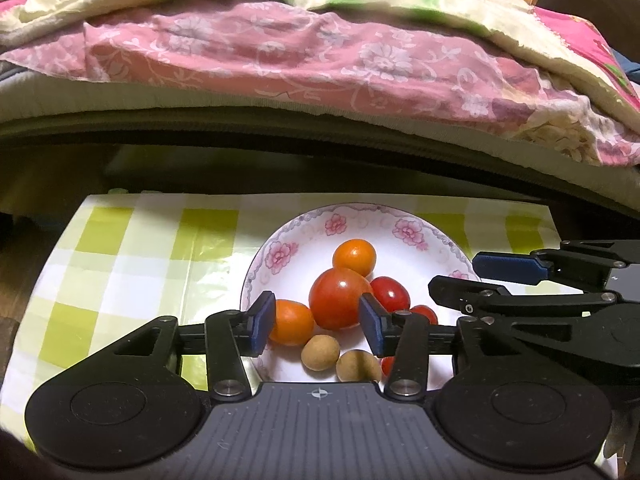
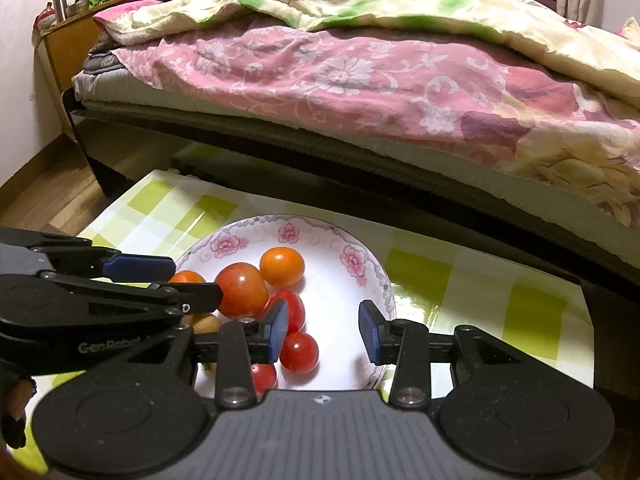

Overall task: Organize fruits
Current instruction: 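Open both grippers to release the oranges and lift away, then grasp an orange with the left gripper while the right grasps a brown longan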

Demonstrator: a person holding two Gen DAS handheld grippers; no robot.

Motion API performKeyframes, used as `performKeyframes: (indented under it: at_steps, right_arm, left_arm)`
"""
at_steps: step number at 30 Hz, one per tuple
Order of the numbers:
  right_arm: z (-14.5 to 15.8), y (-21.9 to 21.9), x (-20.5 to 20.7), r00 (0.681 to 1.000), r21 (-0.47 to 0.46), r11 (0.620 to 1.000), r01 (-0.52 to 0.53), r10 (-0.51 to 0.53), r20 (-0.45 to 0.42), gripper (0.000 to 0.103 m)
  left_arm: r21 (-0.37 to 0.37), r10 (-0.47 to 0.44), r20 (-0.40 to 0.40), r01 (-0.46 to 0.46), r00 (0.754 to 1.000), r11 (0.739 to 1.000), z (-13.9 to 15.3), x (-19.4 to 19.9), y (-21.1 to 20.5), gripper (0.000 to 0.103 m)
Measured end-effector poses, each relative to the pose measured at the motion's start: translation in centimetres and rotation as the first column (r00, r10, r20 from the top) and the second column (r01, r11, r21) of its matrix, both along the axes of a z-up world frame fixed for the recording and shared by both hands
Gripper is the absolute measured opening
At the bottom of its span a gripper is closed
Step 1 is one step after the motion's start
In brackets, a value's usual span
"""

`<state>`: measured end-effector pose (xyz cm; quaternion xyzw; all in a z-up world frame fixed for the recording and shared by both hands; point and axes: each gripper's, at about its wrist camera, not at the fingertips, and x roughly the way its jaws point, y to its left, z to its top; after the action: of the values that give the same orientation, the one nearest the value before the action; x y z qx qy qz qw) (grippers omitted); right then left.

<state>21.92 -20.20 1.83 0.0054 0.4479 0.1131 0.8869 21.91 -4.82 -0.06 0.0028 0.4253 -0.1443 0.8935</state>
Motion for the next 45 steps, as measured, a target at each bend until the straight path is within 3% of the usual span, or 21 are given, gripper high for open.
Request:
performKeyframes:
  at_steps: [18, 29, 38, 45]
  right_arm:
    - [0.8, 0.6, -1.3, 1.0, 0.008, 1.0, -0.002, 0.002, 0.004, 0.042]
    - [1.1, 1.6, -4.7, 0.999, 0.017, 0.999, -0.039, 0.039, -0.01, 0.043]
    - [0.7, 1.5, -8.8, 0.997, 0.025, 0.999, -0.038, 0.04, -0.072, 0.043]
    - [0.2, 3.6, -10.7, 0.989, 0.038, 0.993, -0.116, 0.119, -0.091, 0.043]
  left_arm:
    - [0.02, 0.004, 0.012, -0.005, 1.0, 1.0, 0.9, -2.1, 0.9, 0.062]
    - [0.049, -0.026, -0.01, 0.026, 1.0, 0.998, 1.2, -5.1, 1.5, 0.064]
    - [0.055, -0.052, -0.052, 0.055, 0.997, 0.997, 0.6, -7.0, 1.4, 0.064]
    - [0.058, -0.058, -0.058, 0.061, 0.997, 0.996, 0.5, -7.5, 1.6, 0.067]
